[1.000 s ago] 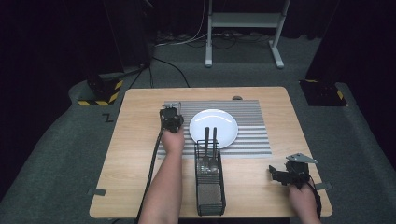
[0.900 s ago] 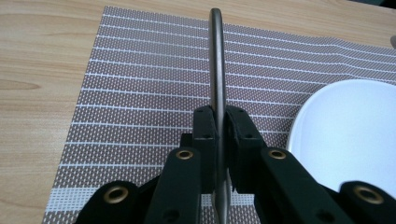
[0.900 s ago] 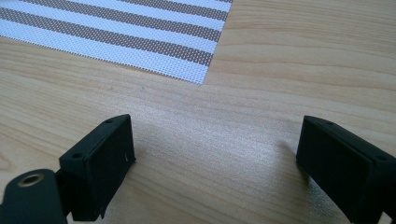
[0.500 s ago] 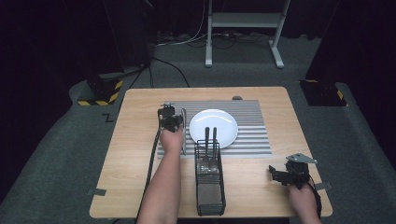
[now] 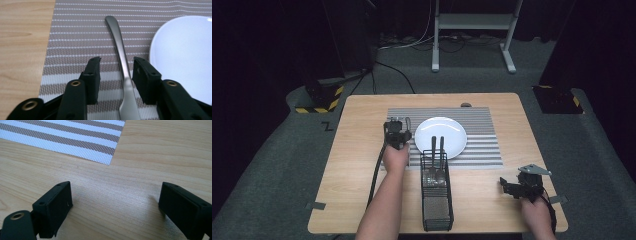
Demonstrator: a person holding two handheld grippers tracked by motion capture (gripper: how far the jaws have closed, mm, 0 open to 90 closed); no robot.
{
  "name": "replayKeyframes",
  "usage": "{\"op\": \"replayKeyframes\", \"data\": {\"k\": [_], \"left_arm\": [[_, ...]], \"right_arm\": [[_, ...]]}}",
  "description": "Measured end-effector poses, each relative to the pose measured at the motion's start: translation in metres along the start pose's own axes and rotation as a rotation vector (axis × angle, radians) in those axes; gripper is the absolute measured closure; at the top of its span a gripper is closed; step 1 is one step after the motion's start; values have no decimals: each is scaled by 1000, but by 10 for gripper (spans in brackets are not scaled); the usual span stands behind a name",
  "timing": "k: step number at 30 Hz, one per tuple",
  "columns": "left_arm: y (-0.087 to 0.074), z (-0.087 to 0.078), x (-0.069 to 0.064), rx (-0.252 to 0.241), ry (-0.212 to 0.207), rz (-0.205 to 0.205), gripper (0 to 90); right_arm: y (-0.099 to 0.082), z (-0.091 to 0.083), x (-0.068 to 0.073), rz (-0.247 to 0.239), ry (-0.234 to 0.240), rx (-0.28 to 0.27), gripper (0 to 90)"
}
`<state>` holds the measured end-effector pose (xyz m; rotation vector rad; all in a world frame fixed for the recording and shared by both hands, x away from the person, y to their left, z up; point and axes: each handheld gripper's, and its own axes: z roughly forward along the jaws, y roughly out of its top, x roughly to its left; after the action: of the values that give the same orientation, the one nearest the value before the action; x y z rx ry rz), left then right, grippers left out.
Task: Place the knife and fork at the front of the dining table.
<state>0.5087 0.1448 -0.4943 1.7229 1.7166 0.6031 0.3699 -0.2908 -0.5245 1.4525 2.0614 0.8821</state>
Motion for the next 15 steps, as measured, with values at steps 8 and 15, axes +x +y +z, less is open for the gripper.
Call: {"op": "replayKeyframes", "data": {"k": [8,15], "left_arm": [[-25,-21,2,18,-4,89,494],[-53,-46,26,29,-6,132,412]], "right_arm": [[0,0,0,0,1,0,111],[0,0,0,-2,4,0,110]]}}
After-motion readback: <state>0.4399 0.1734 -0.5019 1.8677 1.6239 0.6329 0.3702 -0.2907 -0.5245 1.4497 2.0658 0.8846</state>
